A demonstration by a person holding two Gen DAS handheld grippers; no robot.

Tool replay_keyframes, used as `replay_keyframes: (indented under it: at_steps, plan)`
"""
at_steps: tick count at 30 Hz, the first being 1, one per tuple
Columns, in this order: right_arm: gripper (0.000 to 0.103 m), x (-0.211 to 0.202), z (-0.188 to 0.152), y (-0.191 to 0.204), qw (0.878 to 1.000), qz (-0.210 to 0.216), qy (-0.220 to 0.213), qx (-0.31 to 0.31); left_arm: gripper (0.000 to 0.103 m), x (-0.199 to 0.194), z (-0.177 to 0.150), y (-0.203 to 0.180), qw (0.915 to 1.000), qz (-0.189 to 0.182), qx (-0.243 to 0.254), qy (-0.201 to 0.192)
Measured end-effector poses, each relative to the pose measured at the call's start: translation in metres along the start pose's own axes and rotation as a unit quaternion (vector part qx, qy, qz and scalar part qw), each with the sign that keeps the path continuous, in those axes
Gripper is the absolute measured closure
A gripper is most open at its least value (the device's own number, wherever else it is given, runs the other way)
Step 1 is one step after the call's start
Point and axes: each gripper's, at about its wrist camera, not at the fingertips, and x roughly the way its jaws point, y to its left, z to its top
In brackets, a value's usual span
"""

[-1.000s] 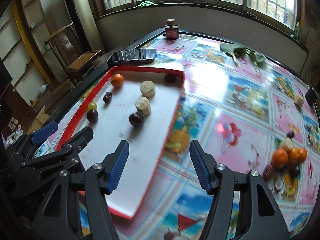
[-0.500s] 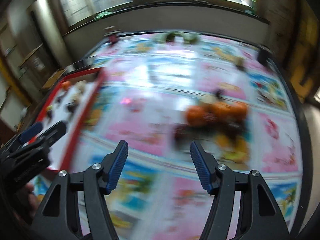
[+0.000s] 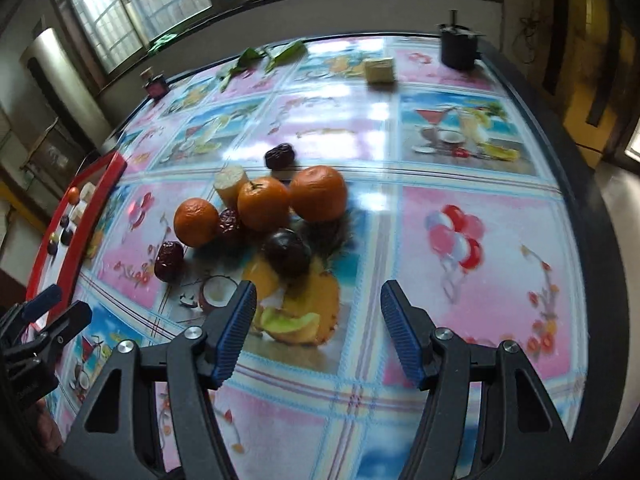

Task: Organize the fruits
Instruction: 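Move both open grippers back to the fruit pile, then grasp a red date with the left gripper while the right grasps a dark plum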

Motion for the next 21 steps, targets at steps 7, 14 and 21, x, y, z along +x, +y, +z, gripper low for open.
replay_keyframes:
  at_steps: [7,14,21]
  plan:
    - [0.056,0.014,0.012,0.015,0.998,0.011,-0.003,-0.054,0.019,0.001,0.011,-0.016,0.9996,-0.005,0.024,-0.013]
    - [0.080,0.007,0.006,0.014,0.998,-0.004,-0.003,-0.070,0.019,0.018,0.022,-0.045,0.9977,-0.023,0.064,-0.006]
    - [0.080,-0.005,-0.006,-0.005,0.999,0.034,0.008,-0.028,0.021,0.041,0.029,-0.063,0.9948,-0.050,0.087,0.018]
